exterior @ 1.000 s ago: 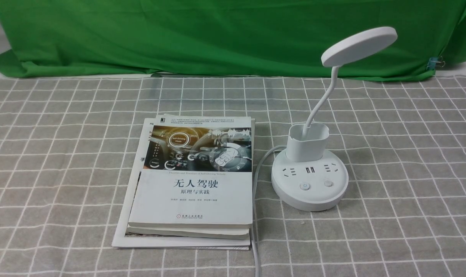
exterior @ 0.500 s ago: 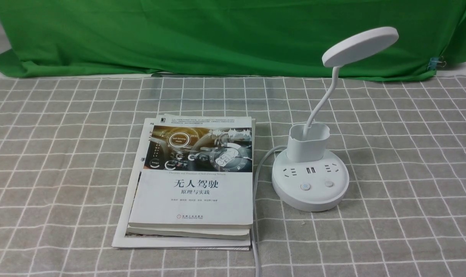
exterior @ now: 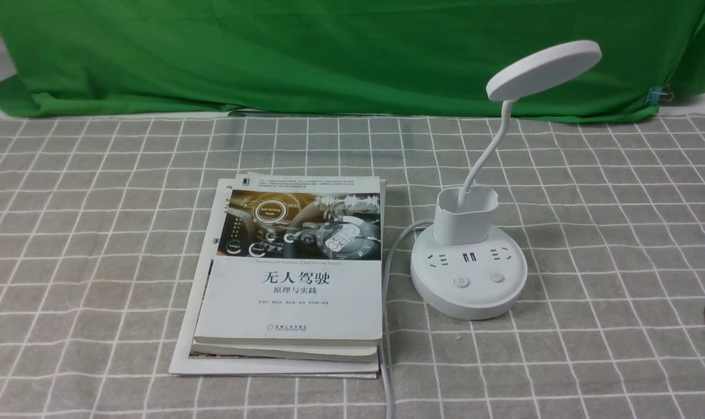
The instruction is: Turn on the desk lamp on the grey coffee tablecloth with your hand.
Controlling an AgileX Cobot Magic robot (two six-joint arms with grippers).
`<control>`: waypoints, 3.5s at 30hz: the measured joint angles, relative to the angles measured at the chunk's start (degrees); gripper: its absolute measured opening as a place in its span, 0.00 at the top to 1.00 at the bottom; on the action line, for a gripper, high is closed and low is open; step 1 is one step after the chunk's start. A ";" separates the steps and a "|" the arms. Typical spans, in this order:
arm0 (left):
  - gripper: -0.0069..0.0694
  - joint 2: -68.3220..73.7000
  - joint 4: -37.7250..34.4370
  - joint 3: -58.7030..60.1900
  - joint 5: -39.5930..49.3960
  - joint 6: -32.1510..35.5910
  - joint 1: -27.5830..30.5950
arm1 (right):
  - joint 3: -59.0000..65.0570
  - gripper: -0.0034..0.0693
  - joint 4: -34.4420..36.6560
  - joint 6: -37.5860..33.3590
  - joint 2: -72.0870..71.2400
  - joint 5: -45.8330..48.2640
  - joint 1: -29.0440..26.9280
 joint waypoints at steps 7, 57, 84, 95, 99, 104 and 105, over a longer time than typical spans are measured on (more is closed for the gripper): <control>0.88 0.00 0.00 0.00 0.00 0.07 0.00 | -10.77 0.91 -3.26 -0.22 23.11 -1.15 12.28; 0.88 0.00 0.00 0.00 0.00 0.05 0.00 | -28.80 0.91 -4.83 -0.56 53.00 -7.88 18.02; 0.88 0.00 0.00 0.00 0.00 -0.04 0.00 | -28.71 0.91 -4.88 0.49 51.90 -9.03 18.02; 0.88 0.00 0.00 0.00 0.00 0.02 0.00 | -28.56 0.91 -4.91 0.49 49.55 -5.60 18.02; 0.88 0.00 0.00 0.00 0.00 0.02 0.00 | -25.24 0.91 -4.91 0.60 44.35 -4.96 18.02; 0.88 0.00 0.00 0.00 0.00 0.02 0.00 | -16.97 0.91 -4.91 1.72 32.03 -6.49 18.02; 0.88 0.00 0.00 0.00 0.00 0.02 0.00 | -14.54 0.91 -4.91 2.09 27.49 -6.92 18.02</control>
